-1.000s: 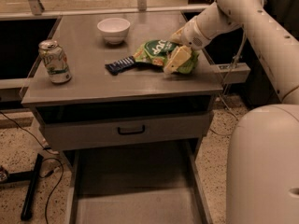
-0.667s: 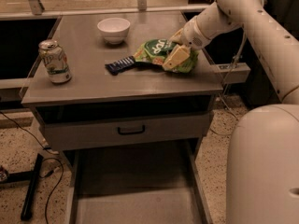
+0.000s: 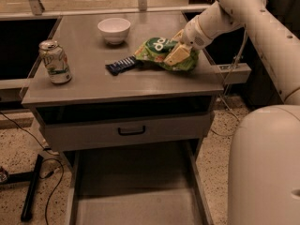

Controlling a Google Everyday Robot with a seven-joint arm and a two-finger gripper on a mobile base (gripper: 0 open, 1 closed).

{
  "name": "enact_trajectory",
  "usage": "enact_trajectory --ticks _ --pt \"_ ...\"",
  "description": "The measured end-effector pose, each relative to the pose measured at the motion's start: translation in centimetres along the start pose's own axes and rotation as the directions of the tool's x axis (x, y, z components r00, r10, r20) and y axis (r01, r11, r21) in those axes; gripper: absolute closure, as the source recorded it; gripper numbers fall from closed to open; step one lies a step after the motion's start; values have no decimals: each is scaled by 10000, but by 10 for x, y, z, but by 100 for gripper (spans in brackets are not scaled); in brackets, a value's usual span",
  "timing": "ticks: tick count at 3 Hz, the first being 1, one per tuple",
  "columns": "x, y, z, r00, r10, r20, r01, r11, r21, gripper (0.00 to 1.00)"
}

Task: Place green rice chip bag into middle drawer

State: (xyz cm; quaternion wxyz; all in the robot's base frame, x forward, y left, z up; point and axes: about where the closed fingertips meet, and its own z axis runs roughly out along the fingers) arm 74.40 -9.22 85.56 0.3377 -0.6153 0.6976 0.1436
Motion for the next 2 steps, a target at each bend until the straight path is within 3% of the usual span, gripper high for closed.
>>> enact_trajectory --ticks 1,2 --pt "0 0 0 10000 0 0 0 10000 -1 100" --pt "-3 -1 -3 10000 -1 1 1 10000 -2 100"
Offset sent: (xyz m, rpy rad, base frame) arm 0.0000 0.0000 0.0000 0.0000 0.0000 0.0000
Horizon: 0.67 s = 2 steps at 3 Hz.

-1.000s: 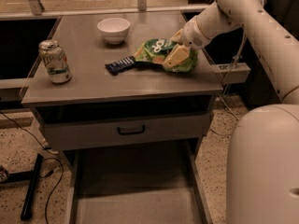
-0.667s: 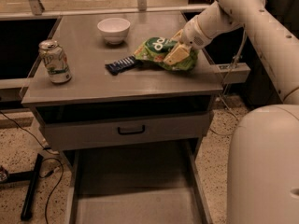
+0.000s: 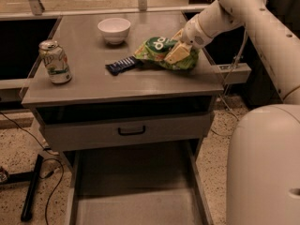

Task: Place green rice chip bag into middle drawer

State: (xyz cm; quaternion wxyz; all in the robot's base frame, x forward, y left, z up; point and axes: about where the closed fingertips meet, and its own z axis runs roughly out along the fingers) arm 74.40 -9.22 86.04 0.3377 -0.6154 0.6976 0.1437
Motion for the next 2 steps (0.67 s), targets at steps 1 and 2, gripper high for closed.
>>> enact_trajectory --ticks 1,2 --pt "-10 7 -6 9998 -163 146 164 9998 -98 100" --pt "-23 18 -26 9979 -532 374 530 9986 83 100"
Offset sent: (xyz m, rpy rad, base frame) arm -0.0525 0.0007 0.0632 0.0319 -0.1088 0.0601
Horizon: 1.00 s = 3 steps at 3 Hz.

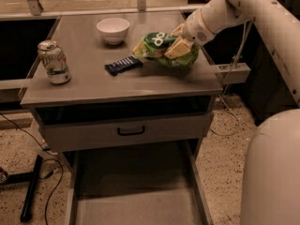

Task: Place green rice chip bag into middle drawer

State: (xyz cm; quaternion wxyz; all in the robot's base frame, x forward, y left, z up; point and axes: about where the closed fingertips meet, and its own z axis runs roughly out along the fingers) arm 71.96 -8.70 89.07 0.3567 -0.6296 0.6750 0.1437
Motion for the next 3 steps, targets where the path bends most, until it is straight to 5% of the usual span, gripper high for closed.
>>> enact_trajectory --ticks 2,3 --pt "-8 30 -40 9965 -739 390 720 9962 483 100" --pt "7 58 -59 9940 -1022 389 986 9915 853 100"
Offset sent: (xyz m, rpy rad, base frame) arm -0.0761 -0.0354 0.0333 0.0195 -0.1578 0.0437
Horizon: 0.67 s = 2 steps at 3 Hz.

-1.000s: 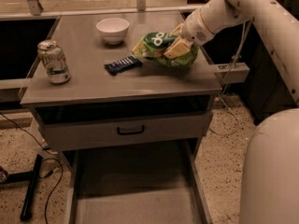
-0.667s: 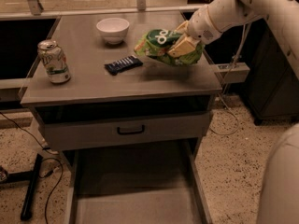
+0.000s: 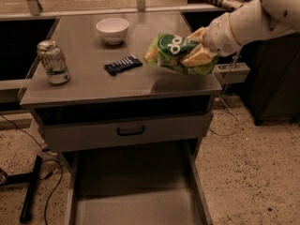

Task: Place green rice chip bag into middle drawer

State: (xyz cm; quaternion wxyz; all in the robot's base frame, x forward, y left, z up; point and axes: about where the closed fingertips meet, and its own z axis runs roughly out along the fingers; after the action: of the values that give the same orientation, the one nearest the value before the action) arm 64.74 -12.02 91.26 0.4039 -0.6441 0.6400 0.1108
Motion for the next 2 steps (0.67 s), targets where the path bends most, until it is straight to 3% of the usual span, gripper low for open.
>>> enact_trajectory --ticks 2 --pt "31 81 -40 9994 110 -324 -87 9975 706 100"
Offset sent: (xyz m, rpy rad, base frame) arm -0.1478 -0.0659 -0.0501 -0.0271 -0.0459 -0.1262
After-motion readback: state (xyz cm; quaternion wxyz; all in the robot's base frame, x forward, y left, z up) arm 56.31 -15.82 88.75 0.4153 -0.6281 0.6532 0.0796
